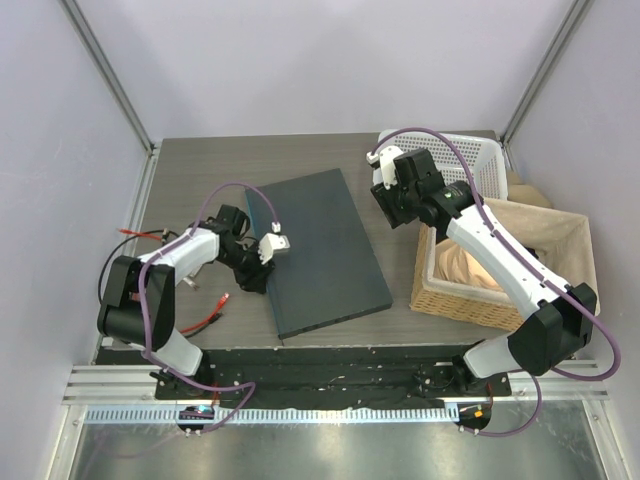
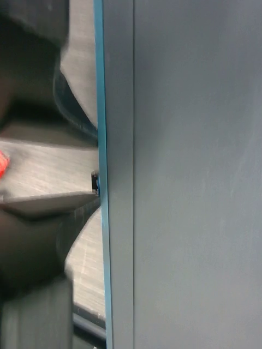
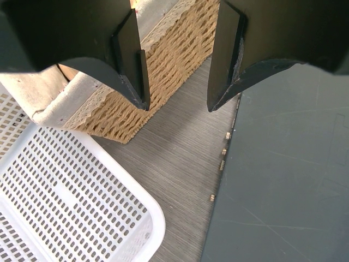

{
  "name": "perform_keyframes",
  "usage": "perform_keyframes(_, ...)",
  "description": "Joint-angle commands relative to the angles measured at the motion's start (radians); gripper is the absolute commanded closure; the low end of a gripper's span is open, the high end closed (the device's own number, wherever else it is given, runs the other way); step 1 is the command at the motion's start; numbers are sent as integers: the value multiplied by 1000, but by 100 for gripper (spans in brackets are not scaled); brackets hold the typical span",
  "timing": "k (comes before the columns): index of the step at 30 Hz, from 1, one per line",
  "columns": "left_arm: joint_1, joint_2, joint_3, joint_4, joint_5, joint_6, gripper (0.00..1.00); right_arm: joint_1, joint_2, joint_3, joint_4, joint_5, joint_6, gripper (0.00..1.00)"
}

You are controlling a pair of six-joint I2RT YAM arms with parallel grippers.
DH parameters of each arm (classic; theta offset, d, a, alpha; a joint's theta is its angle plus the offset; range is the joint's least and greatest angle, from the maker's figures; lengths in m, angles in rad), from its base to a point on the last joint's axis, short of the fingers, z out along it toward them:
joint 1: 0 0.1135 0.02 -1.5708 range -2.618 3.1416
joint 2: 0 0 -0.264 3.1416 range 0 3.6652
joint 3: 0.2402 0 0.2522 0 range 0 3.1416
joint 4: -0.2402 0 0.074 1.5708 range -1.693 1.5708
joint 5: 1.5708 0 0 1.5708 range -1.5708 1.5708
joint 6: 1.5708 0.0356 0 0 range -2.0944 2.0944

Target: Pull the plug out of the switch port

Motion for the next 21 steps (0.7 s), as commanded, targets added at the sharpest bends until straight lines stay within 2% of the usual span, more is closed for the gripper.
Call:
perform_keyframes(1, -12, 7, 1, 85, 39, -30, 69, -3, -7, 17, 25, 14, -11, 46)
perform_keyframes(2, -11, 7, 5, 72, 54, -28, 81, -3, -5, 20, 26, 17, -11, 46)
perform_keyframes(3, -4, 4, 7, 60, 64, -30, 86, -3, -5, 20, 25, 17, -9, 47)
perform_keyframes(8, 33, -52, -27, 15, 99, -17, 97, -4, 8, 12, 26, 16, -14, 47)
perform_keyframes(12, 45, -103, -76, 17, 122, -2, 99, -4, 19, 11, 29, 13, -14, 47)
perform_keyframes(14, 45, -123, -93, 54, 119, -26, 92, -3, 30, 14, 29, 13, -14, 47)
perform_keyframes(15, 45, -131, -105, 66, 116, -28, 91, -3, 31, 17, 26, 14, -14, 47)
perform_keyframes(19, 45, -155, -110, 92, 104, 3, 99, -3, 39, 23, 20, 25, -18, 47)
perform_keyframes(21, 47, -154, -101, 75, 102, 53, 99, -3, 45, 28, 9, 30, -21, 47)
